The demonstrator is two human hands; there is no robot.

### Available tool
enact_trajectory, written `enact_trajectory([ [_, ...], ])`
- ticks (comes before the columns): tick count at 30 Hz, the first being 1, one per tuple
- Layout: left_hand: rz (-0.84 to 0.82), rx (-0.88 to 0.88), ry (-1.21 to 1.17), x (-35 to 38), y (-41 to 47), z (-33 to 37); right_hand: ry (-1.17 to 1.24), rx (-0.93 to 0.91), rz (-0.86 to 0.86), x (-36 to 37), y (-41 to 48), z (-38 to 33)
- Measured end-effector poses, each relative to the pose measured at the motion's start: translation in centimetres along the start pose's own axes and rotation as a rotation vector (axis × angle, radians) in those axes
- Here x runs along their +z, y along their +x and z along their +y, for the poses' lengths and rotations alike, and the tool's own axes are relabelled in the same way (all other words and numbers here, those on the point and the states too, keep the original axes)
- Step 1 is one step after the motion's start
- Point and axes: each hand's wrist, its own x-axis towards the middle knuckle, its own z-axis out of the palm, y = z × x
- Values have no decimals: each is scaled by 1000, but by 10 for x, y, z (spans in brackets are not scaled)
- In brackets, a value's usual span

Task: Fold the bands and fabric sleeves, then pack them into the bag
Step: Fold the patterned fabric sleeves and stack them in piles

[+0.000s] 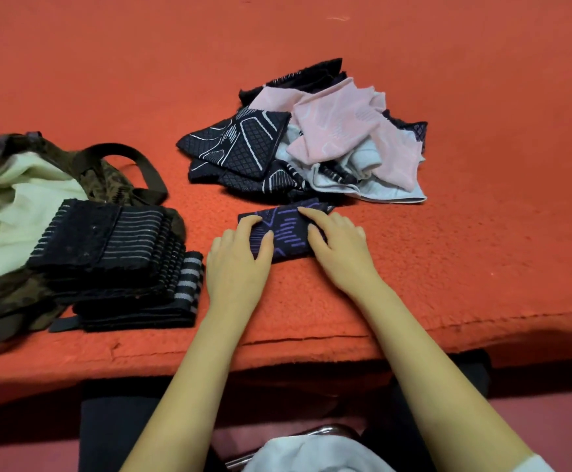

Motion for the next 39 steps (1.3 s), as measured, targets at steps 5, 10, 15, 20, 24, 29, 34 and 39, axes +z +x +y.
enact_trajectory([
  [5, -5, 42, -328, -4, -9, 18, 87, -9, 103, -19, -10, 6],
  [10, -105, 174, -384, 27, -8, 95, 97, 79, 282, -71, -21, 71],
  [15, -231, 312, -427, 90, 6, 174, 29, 226, 390, -123, -27, 146],
  [20, -354, 295, -376, 144, 21, 232, 24, 404, 349, -154, -18, 194],
  [24, -341, 235, -204, 168, 28, 252, 29, 453, 338, -163, -5, 210],
  [29, -238, 268, -91, 184, 23, 250, -104, 444, 353, -153, 5, 223],
  [34, -160, 299, -4, 191, 21, 249, -179, 444, 388, -148, 6, 227],
  [39, -24, 300, 102, 196, 18, 247, -321, 512, 458, -147, 6, 224],
])
